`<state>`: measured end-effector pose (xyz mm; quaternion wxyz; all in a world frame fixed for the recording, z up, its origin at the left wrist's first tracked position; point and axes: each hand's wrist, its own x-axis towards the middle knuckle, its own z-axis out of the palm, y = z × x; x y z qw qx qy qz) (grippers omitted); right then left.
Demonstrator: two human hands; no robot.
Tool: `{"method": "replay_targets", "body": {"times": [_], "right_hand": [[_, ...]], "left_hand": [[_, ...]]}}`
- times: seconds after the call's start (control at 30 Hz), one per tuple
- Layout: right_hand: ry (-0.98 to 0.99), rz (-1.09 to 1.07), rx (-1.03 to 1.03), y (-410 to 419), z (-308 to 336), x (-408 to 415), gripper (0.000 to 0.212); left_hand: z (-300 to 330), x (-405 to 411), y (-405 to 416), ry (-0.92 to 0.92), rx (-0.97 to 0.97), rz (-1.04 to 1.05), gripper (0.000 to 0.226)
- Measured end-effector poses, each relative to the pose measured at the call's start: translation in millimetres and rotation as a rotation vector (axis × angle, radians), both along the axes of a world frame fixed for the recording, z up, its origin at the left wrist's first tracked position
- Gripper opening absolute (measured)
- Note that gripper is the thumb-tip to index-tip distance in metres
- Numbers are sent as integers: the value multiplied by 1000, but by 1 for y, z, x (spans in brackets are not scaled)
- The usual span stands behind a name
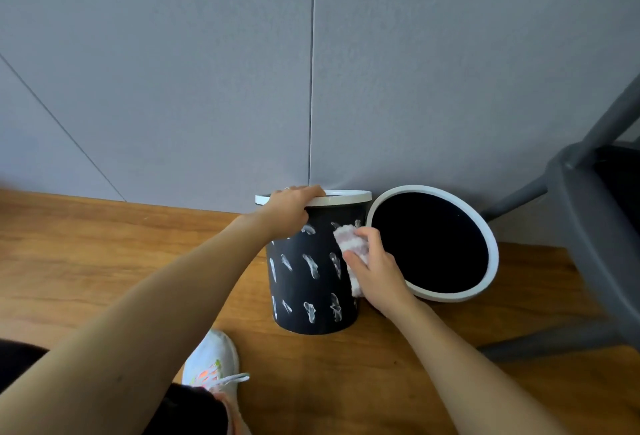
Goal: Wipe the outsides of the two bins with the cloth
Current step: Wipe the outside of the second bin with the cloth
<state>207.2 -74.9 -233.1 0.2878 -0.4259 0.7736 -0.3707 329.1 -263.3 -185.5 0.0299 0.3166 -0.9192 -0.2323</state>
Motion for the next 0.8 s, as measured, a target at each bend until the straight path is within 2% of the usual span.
{"method": "replay_targets", "body": {"times": [0.13,0.23,0.53,0.67,0.8], "right_hand": [[34,-44,-123,-26,-1,4,26],[84,-67,-194,-37,-3,-1,24],[421,89,-202,-55,-6,-5,30],[395,101,-191,-53,-6,-3,33],[412,129,-144,-45,4,0,31]], "left_hand": [[-7,-5,-11,1,27,-2,36],[-6,-3,-22,-4,71,-16,38],[-13,7,-40,-68,41,-40,50],[-20,7,-38,-28,-147,-109,52],[-16,10,-27,-77,-296,-139,49]]}}
